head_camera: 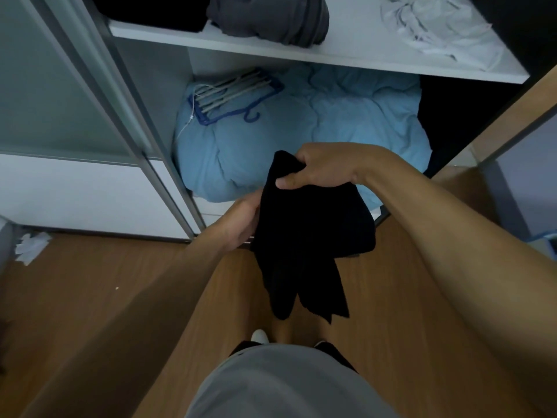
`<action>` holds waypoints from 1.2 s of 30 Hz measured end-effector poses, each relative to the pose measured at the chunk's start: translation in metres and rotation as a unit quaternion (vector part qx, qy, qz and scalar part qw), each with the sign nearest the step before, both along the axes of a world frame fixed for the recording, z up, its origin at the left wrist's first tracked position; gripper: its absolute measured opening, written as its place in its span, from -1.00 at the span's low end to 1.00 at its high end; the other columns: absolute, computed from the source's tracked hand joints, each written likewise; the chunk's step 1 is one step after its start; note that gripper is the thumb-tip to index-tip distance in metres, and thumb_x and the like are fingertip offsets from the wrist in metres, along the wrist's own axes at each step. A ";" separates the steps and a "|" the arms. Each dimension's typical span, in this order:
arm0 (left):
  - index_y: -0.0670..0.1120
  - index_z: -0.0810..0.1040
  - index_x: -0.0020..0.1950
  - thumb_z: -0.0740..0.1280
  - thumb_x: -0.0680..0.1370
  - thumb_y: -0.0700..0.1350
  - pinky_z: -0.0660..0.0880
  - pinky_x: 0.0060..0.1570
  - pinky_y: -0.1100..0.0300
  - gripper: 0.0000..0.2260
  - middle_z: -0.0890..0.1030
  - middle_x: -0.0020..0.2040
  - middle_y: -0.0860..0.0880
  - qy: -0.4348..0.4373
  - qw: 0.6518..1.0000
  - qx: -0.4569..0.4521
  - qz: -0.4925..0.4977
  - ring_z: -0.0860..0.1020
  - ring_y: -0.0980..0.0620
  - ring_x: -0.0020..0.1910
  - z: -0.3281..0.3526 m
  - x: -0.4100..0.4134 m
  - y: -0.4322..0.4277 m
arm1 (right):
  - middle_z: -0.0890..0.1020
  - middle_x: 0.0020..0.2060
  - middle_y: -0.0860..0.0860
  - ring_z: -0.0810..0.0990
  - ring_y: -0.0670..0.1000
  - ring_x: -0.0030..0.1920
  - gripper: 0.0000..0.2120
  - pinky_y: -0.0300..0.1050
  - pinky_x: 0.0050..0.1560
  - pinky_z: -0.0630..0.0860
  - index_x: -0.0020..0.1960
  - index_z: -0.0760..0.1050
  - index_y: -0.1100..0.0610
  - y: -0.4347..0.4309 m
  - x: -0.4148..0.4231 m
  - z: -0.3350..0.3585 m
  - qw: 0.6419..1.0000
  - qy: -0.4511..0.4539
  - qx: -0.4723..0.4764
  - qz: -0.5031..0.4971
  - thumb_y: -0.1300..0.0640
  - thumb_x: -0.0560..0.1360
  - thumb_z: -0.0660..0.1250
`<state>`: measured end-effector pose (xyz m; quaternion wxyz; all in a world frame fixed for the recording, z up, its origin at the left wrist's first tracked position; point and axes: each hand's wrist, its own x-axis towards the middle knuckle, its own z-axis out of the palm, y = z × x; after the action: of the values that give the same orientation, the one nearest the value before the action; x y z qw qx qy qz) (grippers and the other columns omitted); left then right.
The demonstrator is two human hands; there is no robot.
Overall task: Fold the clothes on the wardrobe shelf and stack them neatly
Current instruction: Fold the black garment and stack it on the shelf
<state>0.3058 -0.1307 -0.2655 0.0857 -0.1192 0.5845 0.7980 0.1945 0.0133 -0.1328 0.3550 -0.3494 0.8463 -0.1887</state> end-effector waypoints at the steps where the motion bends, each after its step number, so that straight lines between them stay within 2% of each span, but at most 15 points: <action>1: 0.25 0.62 0.23 0.18 0.63 0.23 0.49 0.29 0.21 -0.70 0.58 0.35 0.06 0.020 0.999 0.028 -0.017 0.51 0.06 0.37 0.000 0.001 0.001 | 0.68 -0.37 -0.13 0.64 -0.18 -0.38 -0.64 -0.31 -0.33 0.51 -0.17 0.61 0.04 0.002 -0.001 0.001 1.000 -0.003 0.002 -0.007 -0.26 0.49 0.37; 4: 0.16 0.40 0.46 0.08 0.60 0.31 0.28 0.48 0.06 -0.52 0.42 0.50 0.03 0.055 0.994 0.078 -0.062 0.36 0.03 0.50 -0.001 0.005 0.006 | 0.72 -0.23 -0.03 0.70 -0.08 -0.28 -0.59 -0.17 -0.20 0.60 -0.06 0.62 0.10 0.010 -0.003 0.004 0.999 -0.017 0.009 -0.032 -0.27 0.49 0.37; 6: 0.02 0.37 0.49 0.21 0.55 0.31 0.34 0.45 0.05 -0.41 0.49 0.45 -0.02 0.057 0.994 0.007 -0.089 0.43 -0.01 0.45 0.001 0.006 0.008 | 0.73 -0.18 0.01 0.72 -0.03 -0.21 -0.62 -0.13 -0.15 0.64 -0.01 0.61 0.10 0.015 -0.004 0.004 0.998 -0.039 0.012 -0.050 -0.23 0.50 0.38; 8: -0.03 0.48 0.40 0.35 0.53 0.24 0.49 0.28 0.17 -0.46 0.63 0.29 0.01 0.057 0.987 -0.082 -0.124 0.56 0.01 0.31 0.006 0.006 0.010 | 0.73 -0.15 0.04 0.72 0.00 -0.20 -0.65 -0.12 -0.19 0.65 0.02 0.61 0.12 0.018 -0.004 0.004 0.995 -0.078 0.015 -0.062 -0.18 0.52 0.39; 11: 0.07 0.63 0.15 0.38 0.53 0.12 0.52 0.00 0.40 -0.75 0.72 0.06 0.09 0.036 0.980 -0.142 -0.132 0.67 0.13 0.08 0.017 -0.001 0.016 | 0.72 -0.15 0.09 0.71 0.01 -0.25 -0.66 -0.15 -0.31 0.62 0.03 0.59 0.15 0.019 -0.005 0.004 0.991 -0.107 0.026 -0.069 -0.13 0.52 0.41; 14: 0.16 0.71 -0.05 0.36 0.51 0.22 0.52 -0.06 0.41 -0.79 0.74 -0.04 0.08 0.025 0.970 -0.182 -0.157 0.69 0.12 0.00 0.020 -0.006 0.021 | 0.69 -0.16 0.07 0.69 -0.02 -0.28 -0.66 -0.17 -0.33 0.58 0.00 0.56 0.13 0.021 -0.011 0.005 0.989 -0.090 0.034 -0.111 -0.13 0.46 0.48; 16: 0.15 0.72 -0.01 0.34 0.51 0.27 0.52 0.01 0.38 -0.73 0.73 0.03 0.03 0.024 0.973 -0.159 -0.165 0.68 0.07 0.06 0.016 -0.007 0.020 | 0.71 -0.20 0.09 0.70 0.03 -0.25 -0.66 -0.13 -0.28 0.62 -0.02 0.60 0.18 0.025 -0.016 0.005 0.981 -0.099 0.003 -0.167 -0.09 0.44 0.51; 18: 0.07 0.71 0.10 0.37 0.55 0.20 0.53 0.09 0.32 -0.72 0.70 0.13 -0.04 0.017 0.987 -0.086 -0.135 0.65 0.00 0.16 0.013 -0.009 0.018 | 0.71 -0.21 0.10 0.70 0.06 -0.21 -0.70 -0.11 -0.22 0.66 0.05 0.64 0.24 0.031 -0.023 0.003 0.941 -0.177 -0.123 -0.260 0.03 0.47 0.50; 20: -0.05 0.68 0.19 0.40 0.57 0.06 0.54 0.13 0.25 -0.72 0.67 0.21 -0.10 0.004 0.997 0.023 -0.067 0.62 -0.05 0.22 0.012 -0.011 0.019 | 0.68 -0.14 0.10 0.66 0.04 -0.15 -0.64 -0.12 -0.13 0.65 0.26 0.57 0.25 0.043 -0.030 -0.001 0.851 -0.291 -0.282 -0.334 0.07 0.54 0.42; 22: -0.12 0.66 0.20 0.40 0.58 -0.03 0.57 0.10 0.21 -0.74 0.66 0.21 -0.13 -0.004 0.995 0.096 -0.001 0.63 -0.07 0.21 0.014 -0.013 0.020 | 0.65 -0.02 0.12 0.65 0.06 -0.07 -0.58 -0.08 -0.02 0.63 0.34 0.52 0.17 0.055 -0.032 -0.011 0.784 -0.345 -0.362 -0.369 -0.05 0.59 0.32; 26: -0.22 0.59 0.28 0.38 0.58 -0.03 0.60 0.03 0.15 -0.64 0.67 0.18 -0.19 -0.019 0.988 0.129 0.077 0.65 -0.12 0.17 0.025 -0.016 0.020 | 0.66 0.14 0.16 0.60 0.14 0.16 -0.30 -0.05 0.05 0.61 0.23 0.60 0.17 0.072 -0.014 -0.059 0.762 -0.399 -0.308 -0.407 -0.41 0.50 0.19; 28: -0.24 0.53 0.34 0.37 0.60 -0.01 0.61 0.04 0.12 -0.60 0.66 0.19 -0.20 -0.029 0.987 0.117 0.108 0.64 -0.13 0.17 0.030 -0.018 0.016 | 0.66 0.17 0.11 0.56 0.12 0.26 -0.16 0.10 0.23 0.50 0.28 0.56 0.15 0.080 -0.001 -0.087 0.747 -0.439 -0.273 -0.418 -0.53 0.41 0.14; 30: -0.22 0.53 0.34 0.35 0.61 0.01 0.61 0.03 0.11 -0.61 0.68 0.17 -0.18 -0.040 0.986 0.101 0.129 0.65 -0.13 0.16 0.034 -0.018 0.010 | 0.65 0.22 0.11 0.59 0.20 0.27 -0.14 0.24 0.33 0.42 0.36 0.52 0.06 0.085 0.010 -0.102 0.746 -0.468 -0.251 -0.402 -0.56 0.37 0.15; 33: -0.19 0.53 0.34 0.33 0.62 0.02 0.61 0.02 0.11 -0.62 0.68 0.17 -0.17 -0.046 0.985 0.088 0.141 0.66 -0.11 0.15 0.034 -0.016 0.000 | 0.68 0.18 0.12 0.64 0.14 0.20 -0.33 0.11 0.23 0.53 0.34 0.53 0.03 0.082 0.018 -0.105 0.792 -0.425 -0.227 -0.375 -0.37 0.38 0.35; 36: -0.19 0.54 0.33 0.32 0.63 0.03 0.61 0.00 0.14 -0.63 0.68 0.17 -0.16 -0.048 0.989 0.077 0.116 0.66 -0.09 0.15 0.033 -0.012 -0.003 | 0.72 0.04 0.07 0.68 0.06 0.05 -0.69 -0.01 0.08 0.64 0.23 0.57 0.15 0.068 0.011 -0.096 0.798 -0.338 -0.285 -0.410 0.19 0.49 0.45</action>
<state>0.2938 -0.1342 -0.2328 0.0292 -0.2176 0.4989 0.8384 0.2060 0.0810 -0.2290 0.3924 0.0308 0.6451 -0.6550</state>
